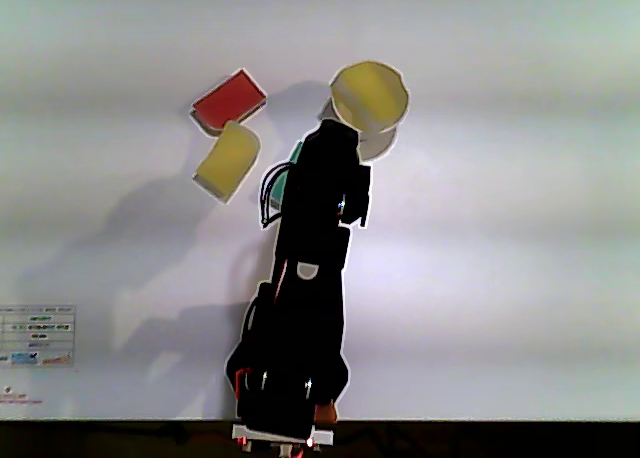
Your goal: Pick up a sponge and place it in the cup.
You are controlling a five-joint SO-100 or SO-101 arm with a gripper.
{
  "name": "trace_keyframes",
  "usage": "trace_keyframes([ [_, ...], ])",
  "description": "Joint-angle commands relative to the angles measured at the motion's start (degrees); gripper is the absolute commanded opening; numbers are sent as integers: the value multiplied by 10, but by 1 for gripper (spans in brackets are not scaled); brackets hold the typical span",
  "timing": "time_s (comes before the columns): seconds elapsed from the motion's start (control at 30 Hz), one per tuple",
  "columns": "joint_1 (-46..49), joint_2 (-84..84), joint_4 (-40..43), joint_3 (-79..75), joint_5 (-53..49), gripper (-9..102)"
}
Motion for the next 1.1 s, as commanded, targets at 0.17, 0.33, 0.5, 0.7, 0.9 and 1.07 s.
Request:
trace_keyframes([
  [0.17, -10, 277, -37, 277, -33, 0],
  [0.33, -11, 367, -40, 384, -48, 0],
  [0.5, -11, 419, -23, 452, -76, 0],
  [0.7, -16, 438, 80, 462, -76, 0],
  [0.9, -11, 438, 125, 462, -78, 0],
  [1.07, -11, 438, 125, 463, -77, 0],
])
